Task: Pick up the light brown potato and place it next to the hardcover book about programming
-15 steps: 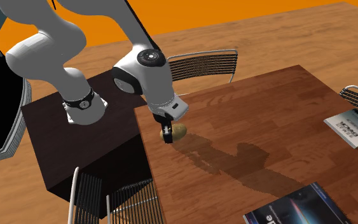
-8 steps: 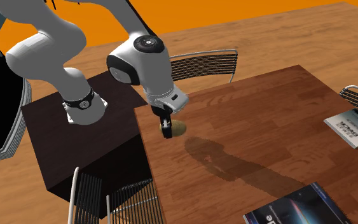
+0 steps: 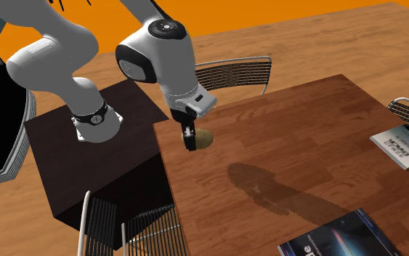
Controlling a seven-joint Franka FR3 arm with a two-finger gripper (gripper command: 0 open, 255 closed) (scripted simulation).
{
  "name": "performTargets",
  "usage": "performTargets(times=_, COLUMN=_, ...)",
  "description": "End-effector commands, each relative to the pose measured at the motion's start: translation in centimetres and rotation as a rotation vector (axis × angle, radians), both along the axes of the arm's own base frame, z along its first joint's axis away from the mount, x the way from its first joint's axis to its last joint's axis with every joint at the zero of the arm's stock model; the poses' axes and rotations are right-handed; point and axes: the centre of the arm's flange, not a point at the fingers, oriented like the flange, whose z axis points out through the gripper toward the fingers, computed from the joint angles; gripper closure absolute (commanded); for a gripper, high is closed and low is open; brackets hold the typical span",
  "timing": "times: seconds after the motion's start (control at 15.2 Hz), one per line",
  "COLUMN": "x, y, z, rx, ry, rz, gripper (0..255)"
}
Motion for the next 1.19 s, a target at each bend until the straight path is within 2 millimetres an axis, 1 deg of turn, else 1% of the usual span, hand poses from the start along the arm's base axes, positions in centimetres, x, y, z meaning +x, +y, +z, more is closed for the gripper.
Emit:
performTargets(times=0.0, x=0.1, y=0.1, z=1.0, rx=0.000, ry=0.001, rz=0.000, gripper=255)
performTargets(times=0.4, x=0.1, y=0.1, z=4.1, rx=0.000, ry=0.001, rz=0.000, gripper=255)
performTargets(times=1.12, x=11.2, y=9.5, z=4.2, rx=0.000, ry=0.001, rz=0.000, gripper=255)
